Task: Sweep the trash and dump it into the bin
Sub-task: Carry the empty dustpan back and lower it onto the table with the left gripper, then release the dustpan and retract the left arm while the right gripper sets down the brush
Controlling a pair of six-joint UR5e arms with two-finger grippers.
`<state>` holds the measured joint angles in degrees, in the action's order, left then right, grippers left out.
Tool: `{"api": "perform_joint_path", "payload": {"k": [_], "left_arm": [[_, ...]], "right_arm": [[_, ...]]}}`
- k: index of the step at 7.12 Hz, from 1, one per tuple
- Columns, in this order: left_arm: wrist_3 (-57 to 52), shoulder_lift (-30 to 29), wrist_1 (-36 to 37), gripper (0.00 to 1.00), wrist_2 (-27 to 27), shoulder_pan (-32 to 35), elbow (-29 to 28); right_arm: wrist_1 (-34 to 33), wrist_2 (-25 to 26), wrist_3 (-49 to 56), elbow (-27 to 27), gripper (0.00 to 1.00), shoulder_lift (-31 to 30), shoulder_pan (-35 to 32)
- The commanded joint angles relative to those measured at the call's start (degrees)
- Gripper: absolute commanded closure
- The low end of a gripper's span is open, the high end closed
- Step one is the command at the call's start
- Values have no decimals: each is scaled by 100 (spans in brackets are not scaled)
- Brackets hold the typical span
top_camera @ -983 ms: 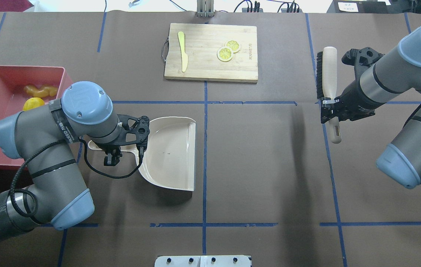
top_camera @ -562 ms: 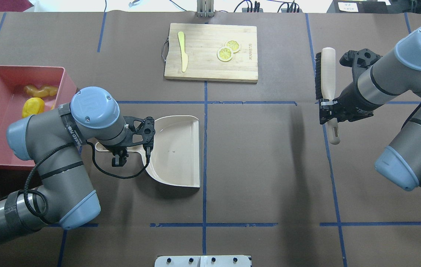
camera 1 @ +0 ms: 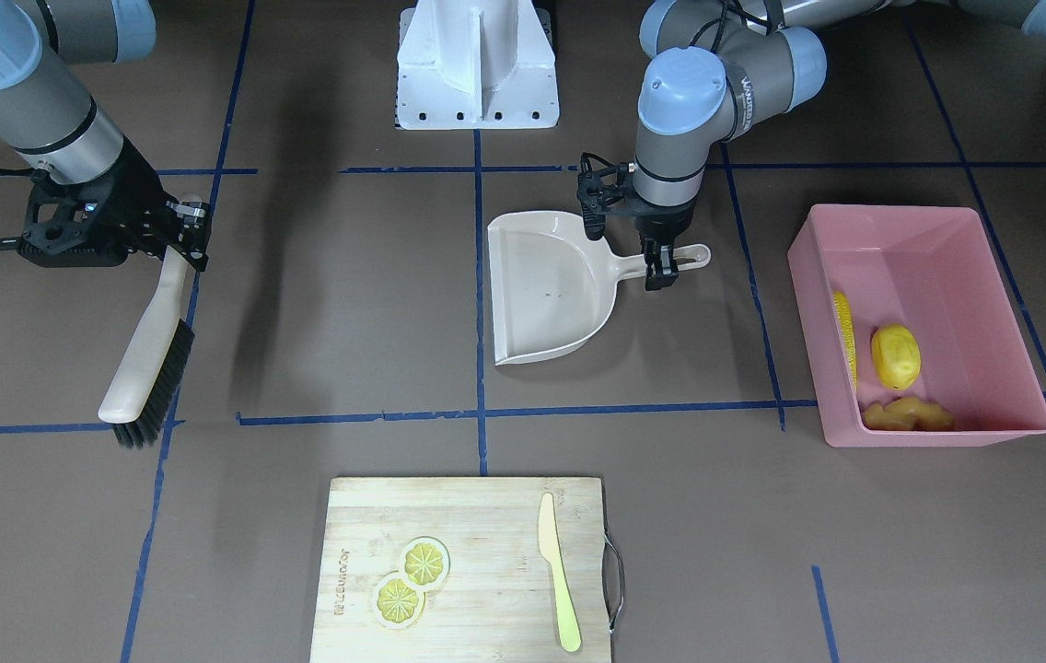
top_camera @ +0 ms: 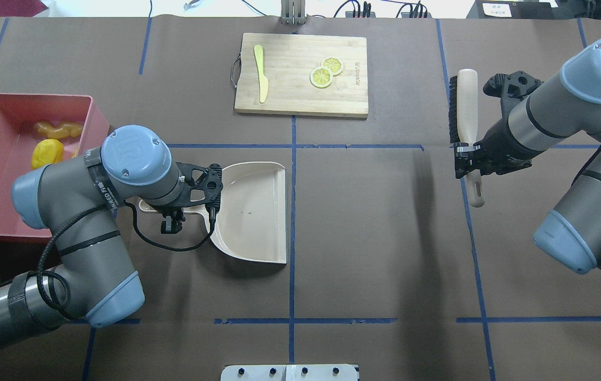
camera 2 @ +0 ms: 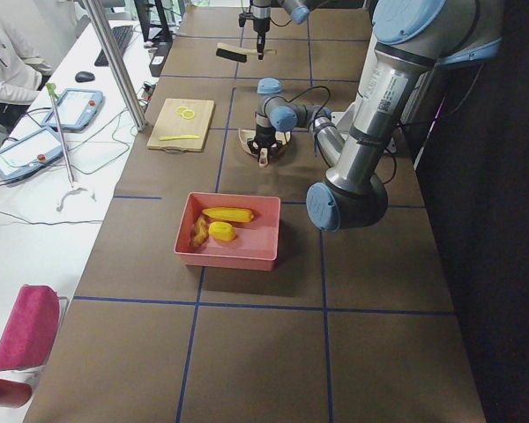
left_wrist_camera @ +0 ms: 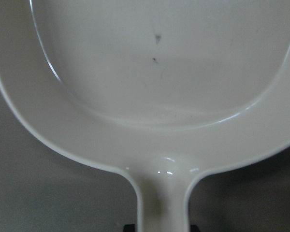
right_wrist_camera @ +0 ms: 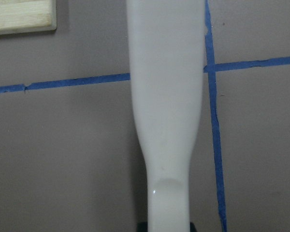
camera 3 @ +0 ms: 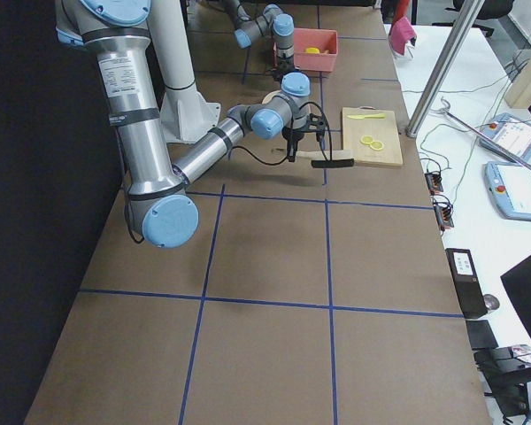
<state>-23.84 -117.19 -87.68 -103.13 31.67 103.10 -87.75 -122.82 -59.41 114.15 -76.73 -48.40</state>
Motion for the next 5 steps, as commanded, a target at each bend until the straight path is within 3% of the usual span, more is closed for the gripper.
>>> {"api": "perform_joint_path", "payload": {"k": [1, 3, 4, 5], "left_arm": [[-165, -5, -4, 0, 249, 6, 78], [-687, 82, 75, 0, 232, 599, 663], [-814, 439, 84, 0, 179, 952, 920], [-815, 556, 84, 0, 161, 1399, 922]], "right_arm": [[29, 4, 0, -15, 100, 0, 6], [29, -14, 87, -103, 100, -9, -3], [29, -23, 88, -190, 99, -26, -3], [29, -84, 88, -174, 98, -192, -29]]}}
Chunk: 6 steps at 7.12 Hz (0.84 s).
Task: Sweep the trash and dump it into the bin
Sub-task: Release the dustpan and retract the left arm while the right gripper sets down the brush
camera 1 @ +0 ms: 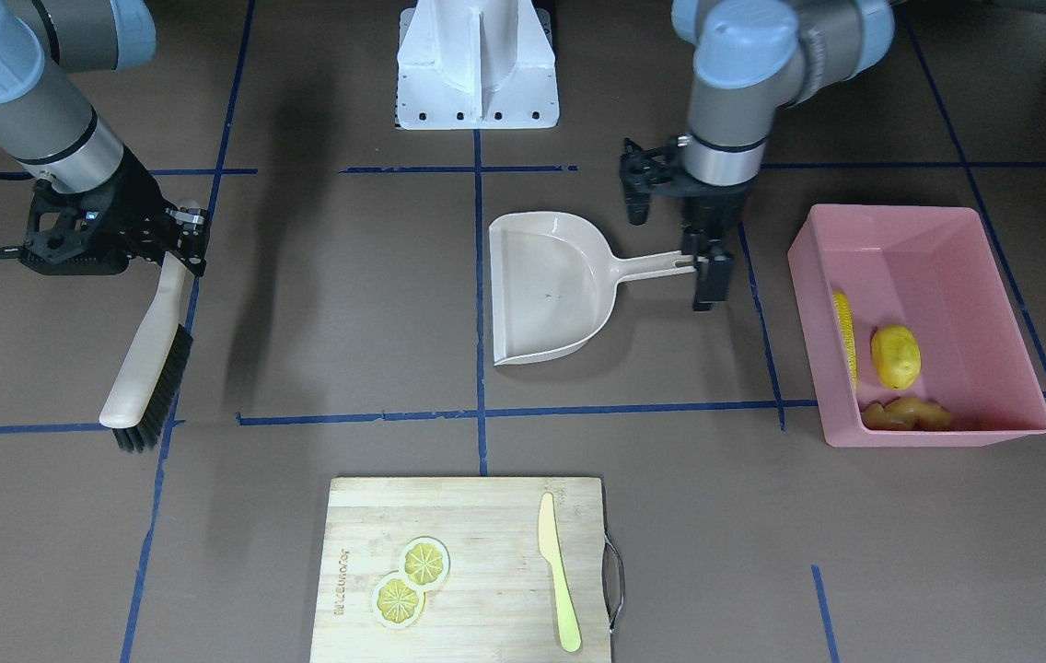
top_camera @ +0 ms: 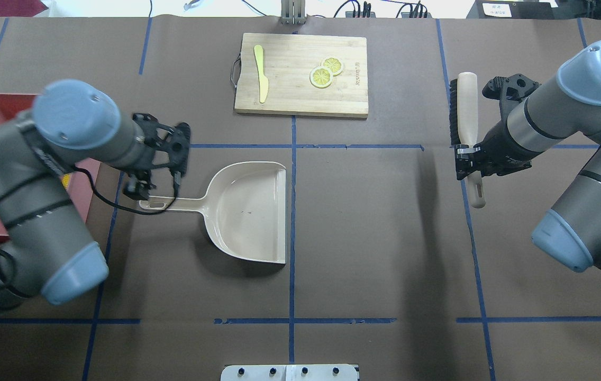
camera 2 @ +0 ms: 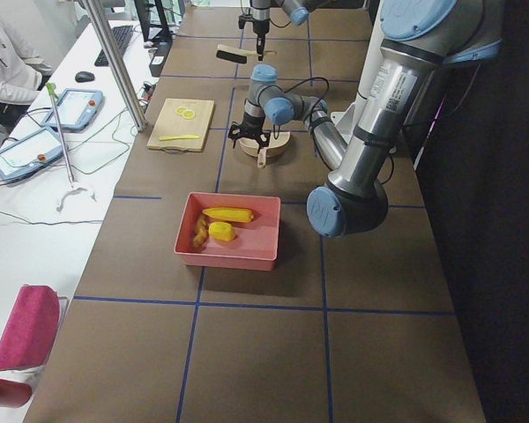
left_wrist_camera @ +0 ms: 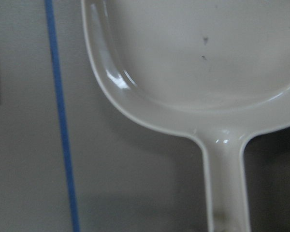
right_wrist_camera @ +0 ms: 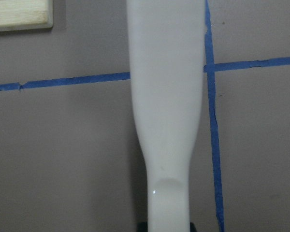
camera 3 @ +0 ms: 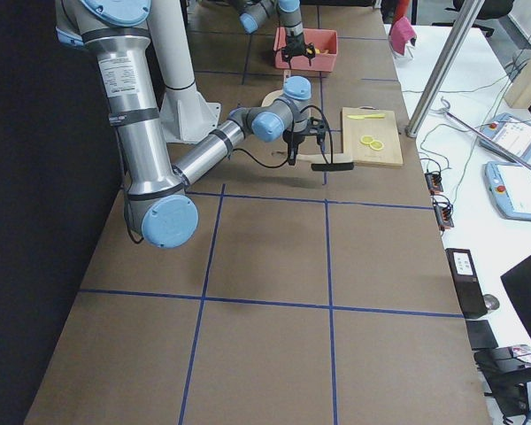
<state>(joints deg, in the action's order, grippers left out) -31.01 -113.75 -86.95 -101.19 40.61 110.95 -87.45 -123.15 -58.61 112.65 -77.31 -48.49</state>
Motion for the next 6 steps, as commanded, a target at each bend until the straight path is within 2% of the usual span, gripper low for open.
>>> {"api": "perform_joint_path", "payload": {"k": [1, 2, 3, 4, 5, 6], "left_arm": [[-81, 282, 20, 9, -276, 884, 15], [-116, 283, -6, 14, -366, 1305, -352], [-151, 291, -49, 13, -401, 1535, -564], [-151, 352, -50, 14, -436, 1807, -662], [-151, 405, -59, 14, -820, 2019, -898], [-151, 397, -93, 13, -928, 2160, -1092]], "right_arm": [[139, -77, 16, 237, 97, -813, -29], [785, -173, 16, 344, 96, -1577, -29], [1574, -322, 25, 285, 96, -2272, -55], [2043, -446, 25, 223, 95, -2732, -81], [2257, -473, 182, 101, 95, -3050, -99], [2520, -473, 636, -136, 95, -3262, -177]]}}
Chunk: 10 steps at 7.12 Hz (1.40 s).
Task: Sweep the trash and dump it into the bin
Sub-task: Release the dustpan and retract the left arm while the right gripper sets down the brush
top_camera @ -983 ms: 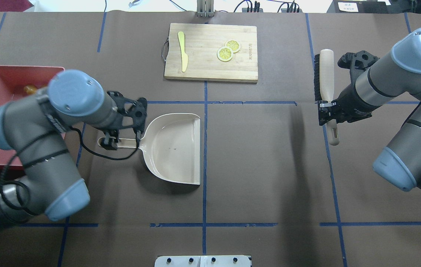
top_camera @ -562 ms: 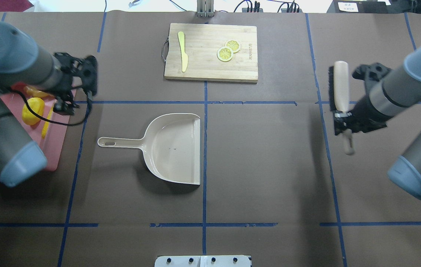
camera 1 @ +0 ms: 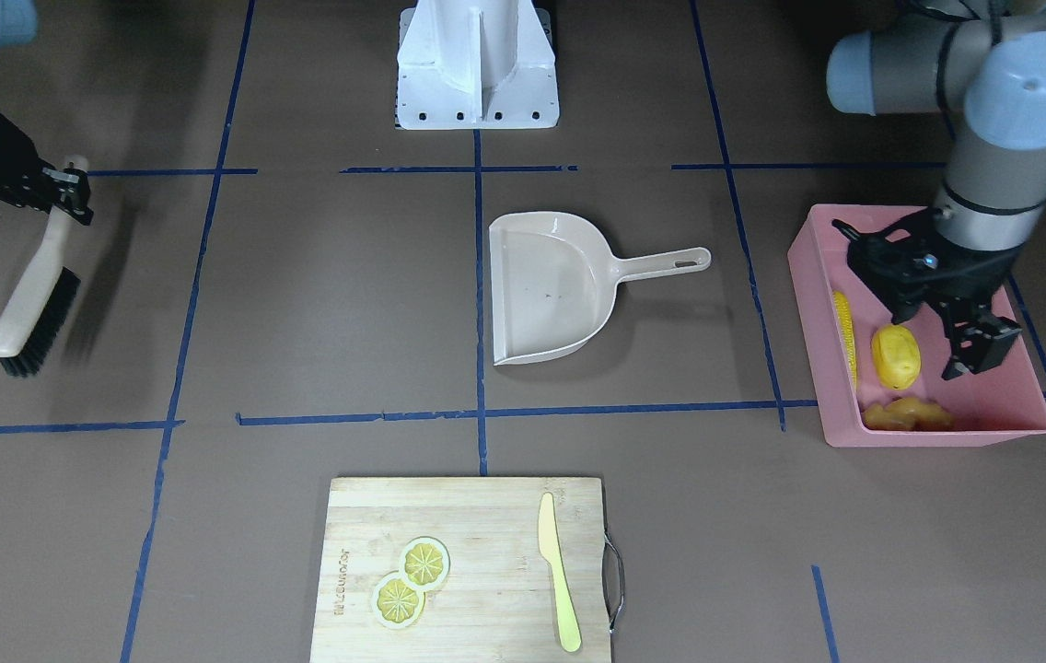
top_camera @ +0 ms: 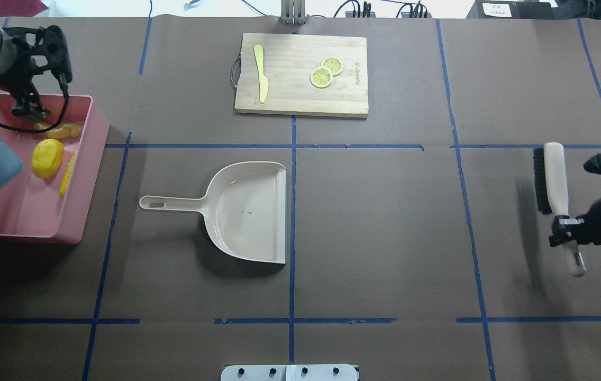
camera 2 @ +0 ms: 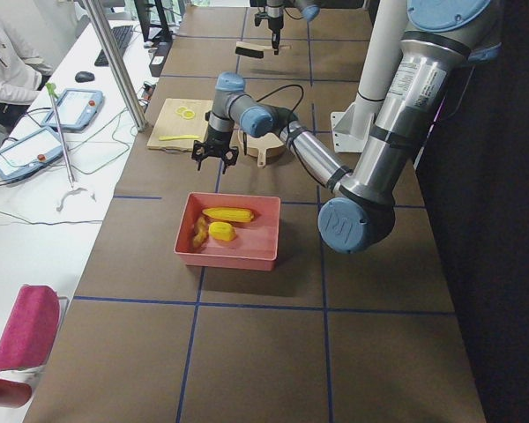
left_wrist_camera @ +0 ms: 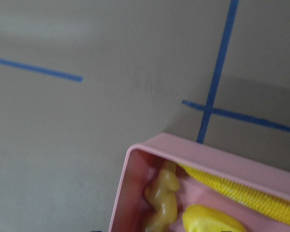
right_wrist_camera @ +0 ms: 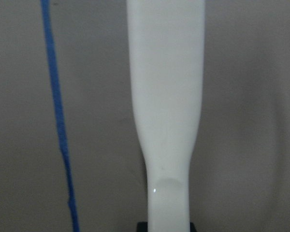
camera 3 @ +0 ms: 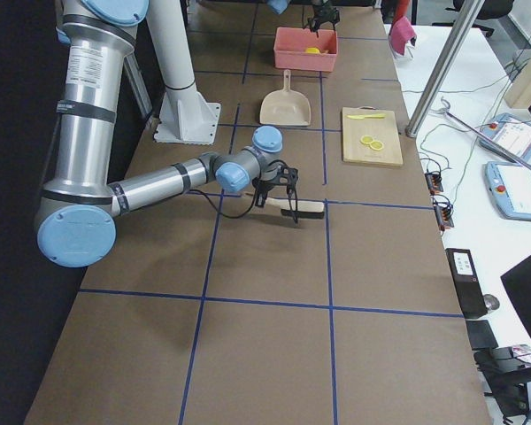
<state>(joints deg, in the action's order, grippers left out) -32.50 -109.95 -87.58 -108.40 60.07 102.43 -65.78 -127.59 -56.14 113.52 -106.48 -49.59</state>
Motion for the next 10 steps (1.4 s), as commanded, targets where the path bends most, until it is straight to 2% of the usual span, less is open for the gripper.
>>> {"api": "perform_joint_path", "payload": {"k": [1, 2, 4, 6, 7, 8, 9, 10], "left_arm": [[24, -17, -48, 13, -208, 207, -302], [59, -26, -66, 13, -208, 207, -303], [68, -53, -83, 13, -208, 190, -399], [77, -53, -110, 13, -208, 189, -434], [77, -62, -110, 13, -208, 172, -443], [68, -53, -110, 12, -208, 172, -443], [60, -53, -110, 4, -208, 189, -452], [33, -44, -119, 1, -208, 189, -461]], "right_arm": [[468, -90, 602, -416, 95, -374, -112], [487, -395, 691, -531, 95, -374, -121], [496, -442, 692, -585, 92, -339, -112], [496, -451, 701, -611, 69, -286, -95], [496, -451, 692, -620, 46, -243, -95], [505, -451, 683, -585, 9, -242, -112], [505, -460, 683, -463, 0, -251, -365], [479, -512, 683, -192, 0, -303, -637]]}}
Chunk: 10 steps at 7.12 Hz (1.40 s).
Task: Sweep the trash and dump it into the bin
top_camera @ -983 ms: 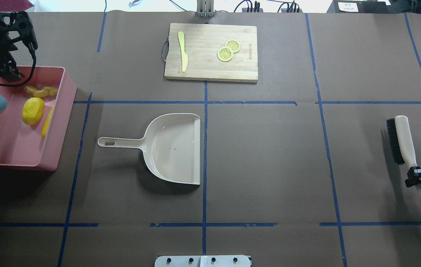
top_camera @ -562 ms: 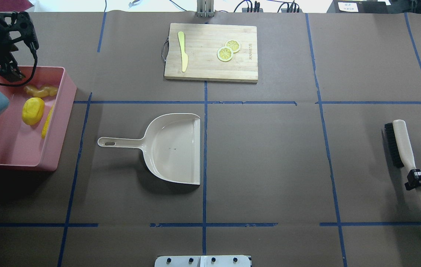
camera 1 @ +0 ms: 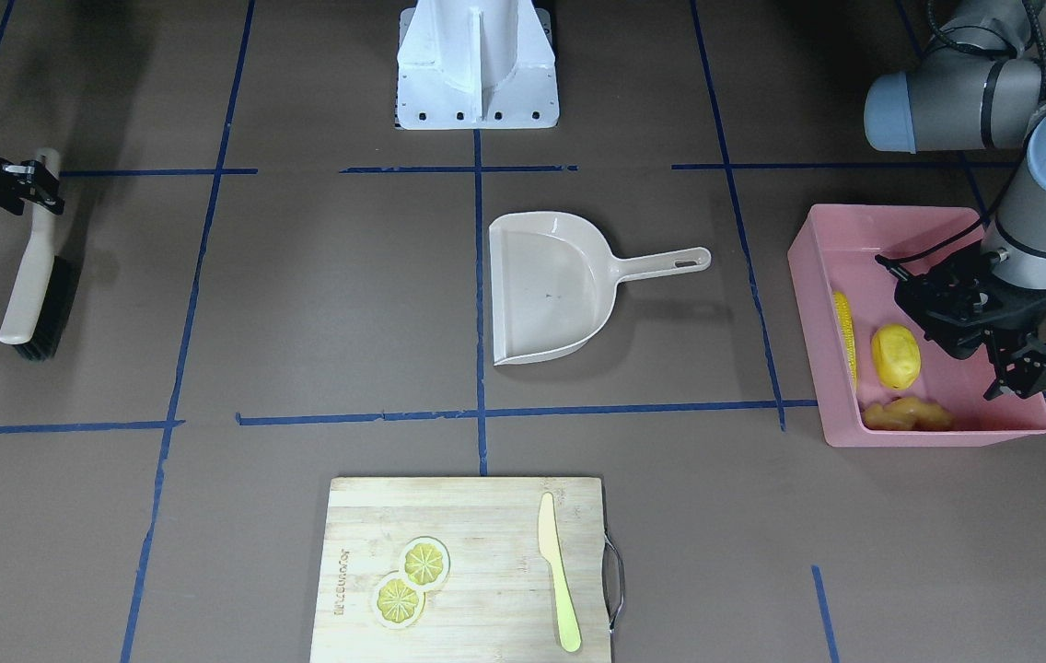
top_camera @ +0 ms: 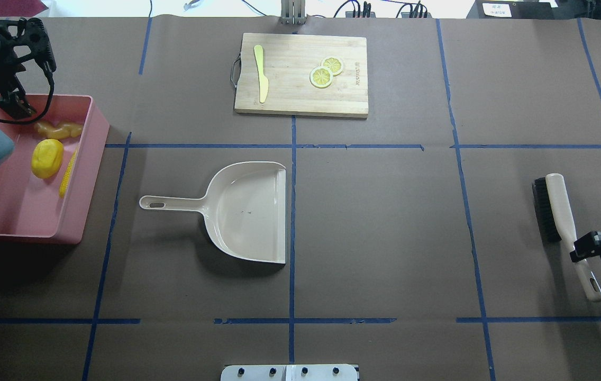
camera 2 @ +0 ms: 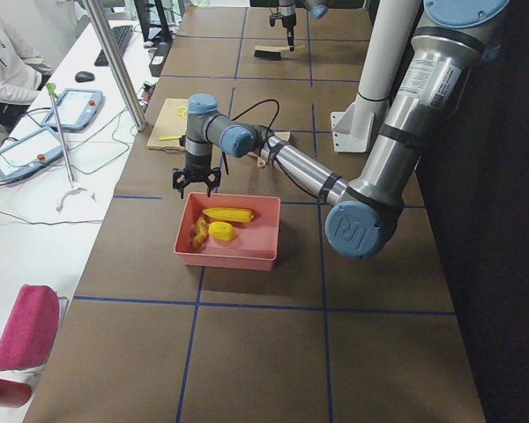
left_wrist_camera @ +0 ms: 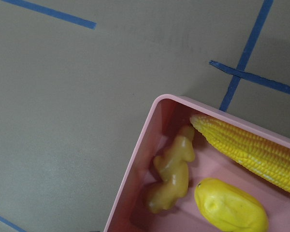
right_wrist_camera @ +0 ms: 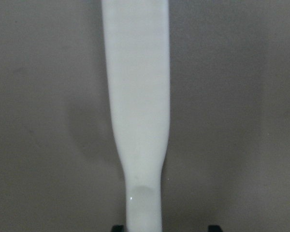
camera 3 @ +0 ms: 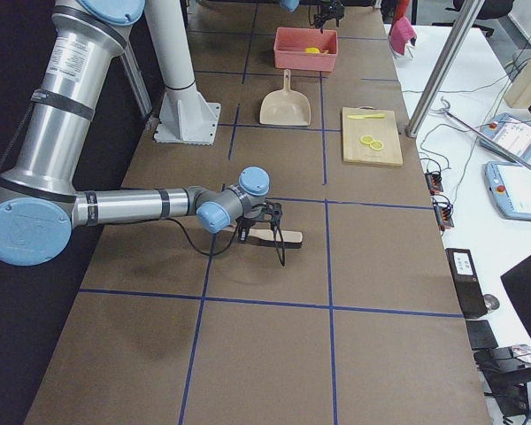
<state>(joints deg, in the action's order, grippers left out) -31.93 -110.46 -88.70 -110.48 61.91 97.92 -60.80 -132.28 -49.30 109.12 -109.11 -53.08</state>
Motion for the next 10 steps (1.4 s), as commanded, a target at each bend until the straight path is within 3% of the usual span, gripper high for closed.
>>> {"api": "perform_joint_path", "payload": {"k": [1, 2, 4, 7, 8, 10], "left_arm": [[-50, 16, 2, 1, 0, 32, -10], [-24, 42, 2, 1, 0, 84, -10], [11, 86, 46, 1, -17, 583, -263], [1361, 86, 38, 0, -1070, 1348, -1185], [1948, 86, 64, 0, -1220, 1629, -1492], [2051, 86, 20, 0, -1912, 1990, -2125]], "right_arm": [[-37, -400, 8, 346, 0, -119, -874], [-55, -717, 86, 321, 0, -128, -1332], [-369, -729, 776, 129, 0, -93, -2045], [-2370, -641, 2807, -57, 0, 591, -2952], [-2601, -632, 3159, -92, 0, 636, -3145], [-2621, -448, 3434, -267, 0, 645, -3262]]}}
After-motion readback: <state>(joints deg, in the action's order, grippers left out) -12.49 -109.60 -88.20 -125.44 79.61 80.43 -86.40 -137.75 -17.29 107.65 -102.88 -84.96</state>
